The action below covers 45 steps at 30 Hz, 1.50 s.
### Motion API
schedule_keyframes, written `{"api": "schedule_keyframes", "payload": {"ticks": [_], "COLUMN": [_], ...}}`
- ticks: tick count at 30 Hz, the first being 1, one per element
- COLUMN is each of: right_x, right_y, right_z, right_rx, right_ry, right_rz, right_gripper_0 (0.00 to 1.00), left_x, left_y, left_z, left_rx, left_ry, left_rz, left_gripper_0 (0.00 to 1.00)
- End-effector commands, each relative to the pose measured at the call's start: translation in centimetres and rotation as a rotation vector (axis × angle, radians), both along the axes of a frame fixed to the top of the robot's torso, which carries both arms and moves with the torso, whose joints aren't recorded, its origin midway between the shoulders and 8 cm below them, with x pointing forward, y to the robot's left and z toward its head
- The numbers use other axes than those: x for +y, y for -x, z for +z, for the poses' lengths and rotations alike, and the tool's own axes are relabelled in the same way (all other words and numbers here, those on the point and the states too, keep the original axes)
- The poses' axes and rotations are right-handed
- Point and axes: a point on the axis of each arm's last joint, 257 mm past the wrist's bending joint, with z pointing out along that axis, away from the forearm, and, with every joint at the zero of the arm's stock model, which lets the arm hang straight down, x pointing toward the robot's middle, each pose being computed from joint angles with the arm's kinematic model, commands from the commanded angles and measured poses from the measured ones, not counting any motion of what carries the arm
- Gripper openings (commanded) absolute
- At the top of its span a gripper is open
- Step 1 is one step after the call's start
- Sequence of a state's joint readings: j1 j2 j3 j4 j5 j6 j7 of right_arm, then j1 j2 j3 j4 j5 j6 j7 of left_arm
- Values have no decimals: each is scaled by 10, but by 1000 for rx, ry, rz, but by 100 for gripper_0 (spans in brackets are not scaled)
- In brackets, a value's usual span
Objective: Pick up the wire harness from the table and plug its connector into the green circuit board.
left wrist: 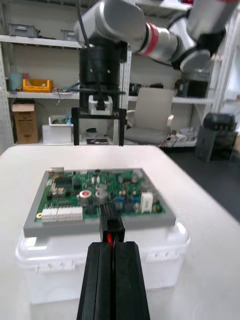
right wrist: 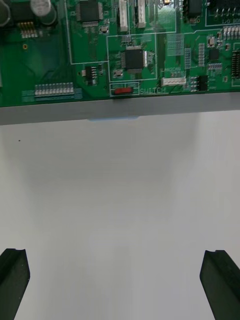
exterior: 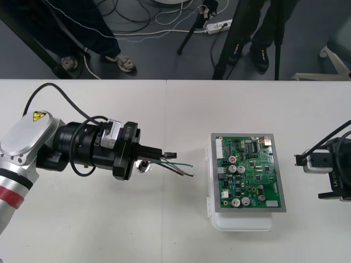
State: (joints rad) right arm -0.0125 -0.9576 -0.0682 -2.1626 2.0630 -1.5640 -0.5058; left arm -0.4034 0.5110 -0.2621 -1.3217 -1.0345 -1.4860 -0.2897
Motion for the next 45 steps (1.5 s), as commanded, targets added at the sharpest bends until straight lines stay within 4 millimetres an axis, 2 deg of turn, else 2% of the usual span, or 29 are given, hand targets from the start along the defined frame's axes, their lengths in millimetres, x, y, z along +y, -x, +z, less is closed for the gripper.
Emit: {"api": "schedule_keyframes", "payload": {"ticks": [1,10,17,22,33,40,45], "right_x": [16,28,45,55,55,73,82], "right_y": [-12,-21,-31,-32,-39,-42,-40], "right_z": [0,-11,-18,-23,-26,-25,-27], "right_rx": [-3,16,17,18,-7,-15,-9], "right_ry": [11,25,7,20,81,54,42], "right_rz": [-23,-26,-14,6,31,52,67], "right_gripper_0": [100,100,100,100,100,100,100], "left_x": [22,6,-8,-16,-43,-70,-83], "left_y": [4,2,-3,-7,-12,-14,-15], "left_z": [-17,-48,-66,-63,-54,-63,-62], "left_rx": [-71,-60,-20,-23,-4,1,-3], "left_ry": [-37,-23,-46,-57,-50,-81,-84], "left_rz": [-18,-23,-24,-32,-41,-32,-34], "left_gripper_0": [0,0,0,0,0,0,0]}}
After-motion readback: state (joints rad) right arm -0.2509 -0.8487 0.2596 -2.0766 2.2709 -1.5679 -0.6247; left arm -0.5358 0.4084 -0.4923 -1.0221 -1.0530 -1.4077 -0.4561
